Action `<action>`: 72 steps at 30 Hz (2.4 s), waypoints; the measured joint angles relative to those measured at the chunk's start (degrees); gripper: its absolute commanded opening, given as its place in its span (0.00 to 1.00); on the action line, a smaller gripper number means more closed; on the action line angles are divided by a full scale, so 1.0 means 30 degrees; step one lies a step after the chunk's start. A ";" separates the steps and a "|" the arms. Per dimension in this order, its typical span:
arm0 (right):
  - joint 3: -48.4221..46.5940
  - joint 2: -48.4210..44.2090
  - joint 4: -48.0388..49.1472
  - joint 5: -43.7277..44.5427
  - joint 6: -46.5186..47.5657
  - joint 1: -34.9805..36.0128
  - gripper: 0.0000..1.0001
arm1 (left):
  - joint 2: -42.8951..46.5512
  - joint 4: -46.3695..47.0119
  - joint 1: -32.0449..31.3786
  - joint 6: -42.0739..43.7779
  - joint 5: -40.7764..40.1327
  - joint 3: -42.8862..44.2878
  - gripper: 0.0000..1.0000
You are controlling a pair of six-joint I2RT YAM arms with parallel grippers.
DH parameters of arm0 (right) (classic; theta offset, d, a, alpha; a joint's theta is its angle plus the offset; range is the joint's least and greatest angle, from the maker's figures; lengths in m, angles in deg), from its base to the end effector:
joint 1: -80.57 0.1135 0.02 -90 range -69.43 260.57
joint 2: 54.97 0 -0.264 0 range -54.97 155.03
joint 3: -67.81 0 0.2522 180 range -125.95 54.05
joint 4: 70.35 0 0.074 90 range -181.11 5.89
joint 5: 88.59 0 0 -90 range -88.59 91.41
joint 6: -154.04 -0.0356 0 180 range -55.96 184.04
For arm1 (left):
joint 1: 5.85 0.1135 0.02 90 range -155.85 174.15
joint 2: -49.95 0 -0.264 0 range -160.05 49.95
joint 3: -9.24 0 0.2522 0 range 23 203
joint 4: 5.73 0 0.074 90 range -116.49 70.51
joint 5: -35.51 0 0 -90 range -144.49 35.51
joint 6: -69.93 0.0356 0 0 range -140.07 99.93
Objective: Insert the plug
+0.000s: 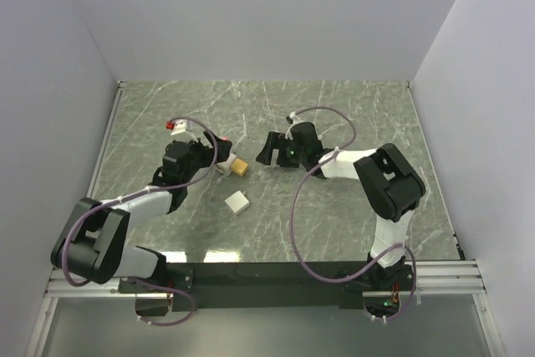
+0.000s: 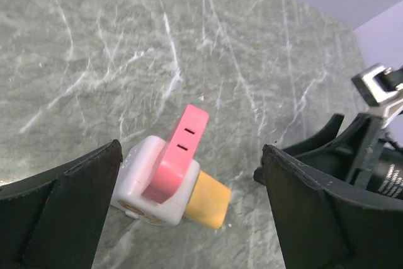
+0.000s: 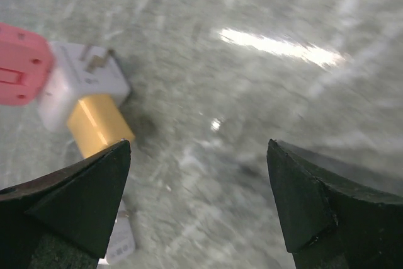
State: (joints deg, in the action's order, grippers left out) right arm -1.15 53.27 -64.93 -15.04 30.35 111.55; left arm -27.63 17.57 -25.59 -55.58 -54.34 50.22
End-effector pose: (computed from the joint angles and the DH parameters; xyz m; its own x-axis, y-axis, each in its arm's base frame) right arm 0.3272 0.2082 0.1443 -0.7831 0.1503 -0.6034 -0.3135 0.7425 0.5919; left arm 0.2563 -0.0921 0.1957 -0.3738 -0.4830 -0.7918 0.1511 0.8106 -0.5658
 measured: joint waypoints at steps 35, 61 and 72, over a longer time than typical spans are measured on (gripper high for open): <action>-1.7216 0.5020 -1.5919 1.0739 -0.0452 0.7308 0.89 | 1.4316 -0.6433 0.0073 -0.0189 -0.6499 -0.4430 1.00; -2.1464 0.7461 -1.8323 1.2138 -0.0889 0.7300 0.66 | 1.4790 -0.6448 0.0109 -0.0379 -0.5960 -0.5064 0.99; -2.1048 0.7876 -1.9016 1.2247 -0.0838 0.7286 0.28 | 1.4797 -0.6441 0.0109 -0.0379 -0.5909 -0.5217 0.99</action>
State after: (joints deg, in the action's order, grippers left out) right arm -64.29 76.90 -121.98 21.71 27.83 133.41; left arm 16.76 -1.75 -25.27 -56.71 -72.07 34.58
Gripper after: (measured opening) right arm 0.341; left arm 0.994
